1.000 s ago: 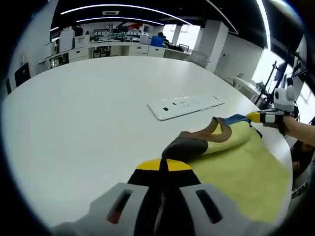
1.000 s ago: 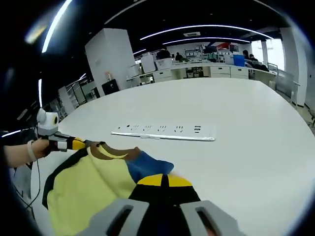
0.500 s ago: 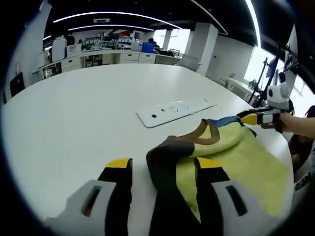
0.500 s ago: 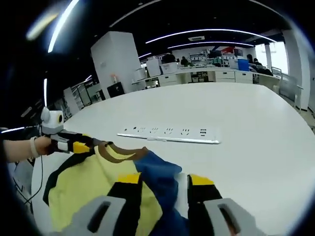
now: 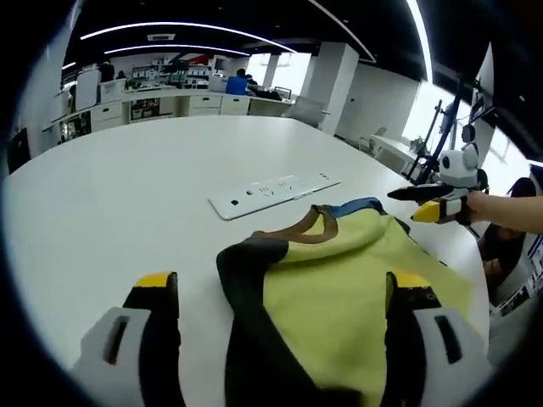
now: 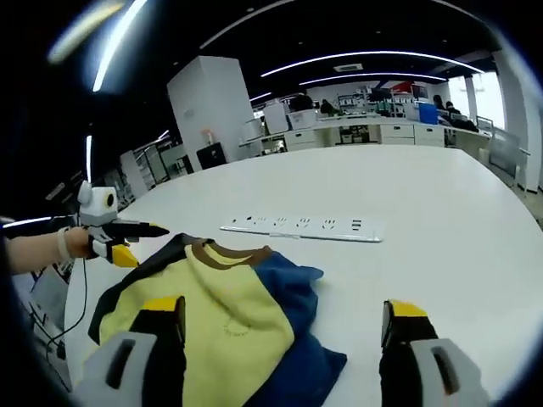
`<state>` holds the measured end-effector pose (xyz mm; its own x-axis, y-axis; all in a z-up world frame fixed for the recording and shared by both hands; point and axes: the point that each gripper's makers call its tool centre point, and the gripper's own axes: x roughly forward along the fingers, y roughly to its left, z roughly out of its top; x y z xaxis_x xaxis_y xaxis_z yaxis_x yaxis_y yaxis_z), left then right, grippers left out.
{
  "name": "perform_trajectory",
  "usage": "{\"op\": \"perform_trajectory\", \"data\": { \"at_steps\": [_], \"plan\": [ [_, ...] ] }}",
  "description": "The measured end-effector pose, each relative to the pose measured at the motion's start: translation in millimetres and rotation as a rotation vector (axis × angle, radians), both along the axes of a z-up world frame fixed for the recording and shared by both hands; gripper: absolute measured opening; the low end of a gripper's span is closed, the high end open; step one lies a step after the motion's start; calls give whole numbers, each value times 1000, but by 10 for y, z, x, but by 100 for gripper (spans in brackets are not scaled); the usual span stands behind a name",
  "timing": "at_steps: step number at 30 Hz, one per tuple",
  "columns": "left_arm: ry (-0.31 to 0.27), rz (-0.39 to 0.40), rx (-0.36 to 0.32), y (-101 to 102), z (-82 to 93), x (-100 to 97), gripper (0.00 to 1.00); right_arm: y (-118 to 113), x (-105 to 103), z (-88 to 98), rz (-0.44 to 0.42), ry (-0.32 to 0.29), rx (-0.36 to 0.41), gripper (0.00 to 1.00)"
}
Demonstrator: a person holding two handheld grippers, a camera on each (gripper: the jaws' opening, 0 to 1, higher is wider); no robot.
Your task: Fold the garment on the visible template until the final outline fits inside the template.
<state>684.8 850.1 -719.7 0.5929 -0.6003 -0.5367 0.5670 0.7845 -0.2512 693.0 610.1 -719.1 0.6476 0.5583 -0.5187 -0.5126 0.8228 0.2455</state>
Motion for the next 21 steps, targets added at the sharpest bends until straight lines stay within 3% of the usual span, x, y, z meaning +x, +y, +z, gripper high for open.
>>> {"op": "perform_trajectory", "data": {
  "at_steps": [6,21],
  "plan": [
    [9,-15,-1,25,53,-154,99,-74,-148,45,-1,2,-18,99],
    [6,-27,-23,-8,163,-704,99,-475,-659,91,-95,28,25,91]
  ]
}}
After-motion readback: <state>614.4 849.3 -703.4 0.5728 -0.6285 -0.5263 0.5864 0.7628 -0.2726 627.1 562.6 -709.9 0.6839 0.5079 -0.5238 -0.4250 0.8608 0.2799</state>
